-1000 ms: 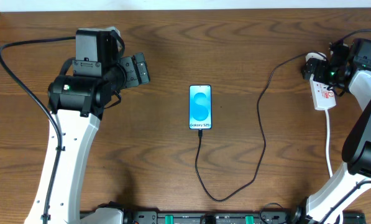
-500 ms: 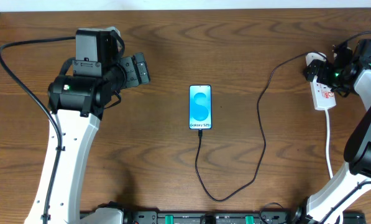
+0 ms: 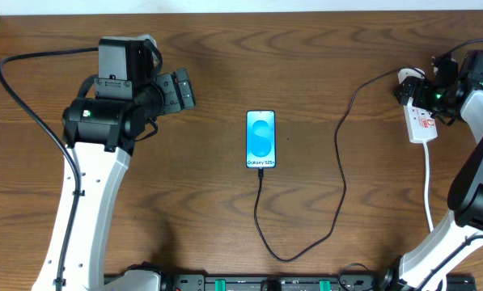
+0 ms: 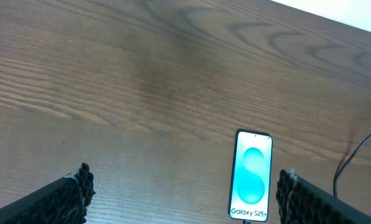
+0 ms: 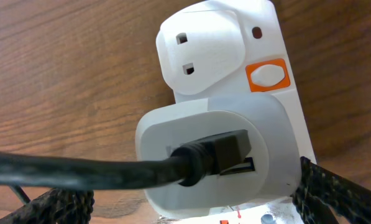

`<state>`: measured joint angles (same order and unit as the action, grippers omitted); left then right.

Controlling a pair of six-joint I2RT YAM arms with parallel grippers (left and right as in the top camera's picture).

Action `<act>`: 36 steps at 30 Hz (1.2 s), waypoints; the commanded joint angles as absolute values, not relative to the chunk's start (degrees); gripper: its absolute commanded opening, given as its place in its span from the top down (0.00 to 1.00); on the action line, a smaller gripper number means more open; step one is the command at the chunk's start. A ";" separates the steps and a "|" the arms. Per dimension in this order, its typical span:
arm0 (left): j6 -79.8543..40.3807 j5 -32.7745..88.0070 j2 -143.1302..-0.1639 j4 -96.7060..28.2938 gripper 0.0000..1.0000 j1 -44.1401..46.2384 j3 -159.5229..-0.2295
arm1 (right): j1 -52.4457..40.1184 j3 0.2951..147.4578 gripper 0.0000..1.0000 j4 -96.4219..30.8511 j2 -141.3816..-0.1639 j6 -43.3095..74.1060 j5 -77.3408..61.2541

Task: Plug charger to phone and switch on socket

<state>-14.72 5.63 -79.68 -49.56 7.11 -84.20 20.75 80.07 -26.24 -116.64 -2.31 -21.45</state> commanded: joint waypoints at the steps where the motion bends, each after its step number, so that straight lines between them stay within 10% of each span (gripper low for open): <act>1: -13.98 4.89 -79.75 -49.71 0.05 6.70 -84.23 | 20.25 80.51 0.01 -26.41 -117.45 -3.49 -22.63; 36: -13.98 4.89 -79.75 -49.71 0.05 6.70 -84.23 | 18.81 79.20 0.01 -28.10 -117.47 -2.17 -25.04</act>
<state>-14.72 5.61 -79.68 -49.56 7.11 -84.20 20.29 80.07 -27.03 -116.66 -2.39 -20.73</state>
